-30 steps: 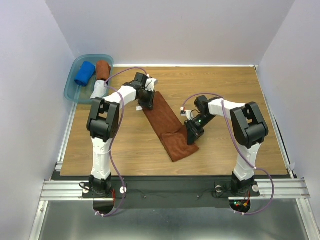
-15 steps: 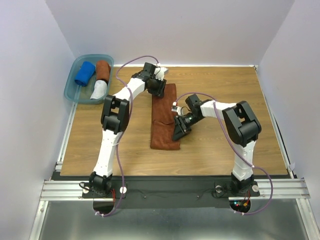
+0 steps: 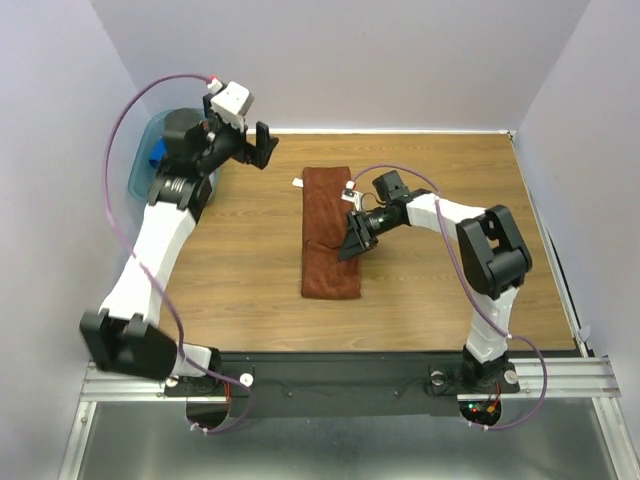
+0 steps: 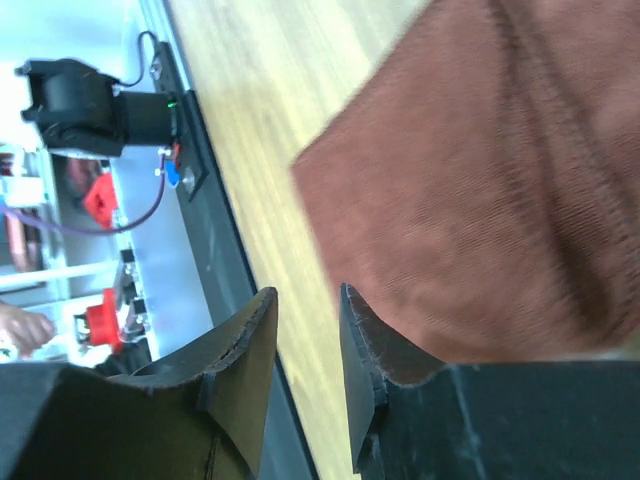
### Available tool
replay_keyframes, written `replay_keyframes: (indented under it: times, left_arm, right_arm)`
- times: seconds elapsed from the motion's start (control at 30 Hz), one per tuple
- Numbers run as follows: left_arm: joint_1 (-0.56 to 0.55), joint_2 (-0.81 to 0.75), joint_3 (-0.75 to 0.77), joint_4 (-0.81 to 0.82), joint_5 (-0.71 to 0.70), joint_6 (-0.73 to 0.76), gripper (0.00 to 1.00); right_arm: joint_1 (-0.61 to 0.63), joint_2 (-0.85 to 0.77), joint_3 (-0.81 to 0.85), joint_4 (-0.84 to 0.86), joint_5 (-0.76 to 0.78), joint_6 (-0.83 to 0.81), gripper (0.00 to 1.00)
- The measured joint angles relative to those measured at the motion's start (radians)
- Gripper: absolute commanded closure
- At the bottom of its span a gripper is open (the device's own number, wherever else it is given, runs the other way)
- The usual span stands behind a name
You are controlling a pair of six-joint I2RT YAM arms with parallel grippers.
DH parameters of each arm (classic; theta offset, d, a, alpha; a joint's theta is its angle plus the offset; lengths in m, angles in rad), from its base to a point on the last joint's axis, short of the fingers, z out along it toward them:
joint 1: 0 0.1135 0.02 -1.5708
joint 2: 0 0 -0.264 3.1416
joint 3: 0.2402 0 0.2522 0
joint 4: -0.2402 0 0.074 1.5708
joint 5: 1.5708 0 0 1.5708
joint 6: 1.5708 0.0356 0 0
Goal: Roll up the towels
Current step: Fold the towel
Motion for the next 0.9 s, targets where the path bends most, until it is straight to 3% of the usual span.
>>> replay_keyframes:
  times: [0.13,0.27,0.43,0.67,0.77,0.9]
  left_arm:
    - [-0.008,-0.215,-0.153,0.042,0.060,0.114,0.01]
    - [-0.036,-0.310,-0.323,-0.006,0.106,0.286,0.06]
    - [-0.203,-0.388,-0.613,-0.145,0.063,0.620,0.14]
    - [-0.524,-0.396,-0.813,-0.172,-0.062,0.848,0.18]
    - [-0.593,-0.344,-0.826,-0.132,-0.110,0.891,0.24]
    - [-0.637,-0.238,-0.826,-0.060,-0.150,0.938,0.40]
  right_arm:
    - [0.001,0.113,0.030,0.051,-0.009,0.050,0.65]
    - [0.002,0.213,0.084,0.116,-0.006,0.119,0.66]
    - [0.001,0.301,0.123,0.181,-0.019,0.182,0.67]
    - [0.000,0.320,0.120,0.214,-0.033,0.215,0.66]
    - [0.000,0.320,0.118,0.216,-0.032,0.215,0.67]
    - [0.000,0.320,0.117,0.218,-0.032,0.215,0.66]
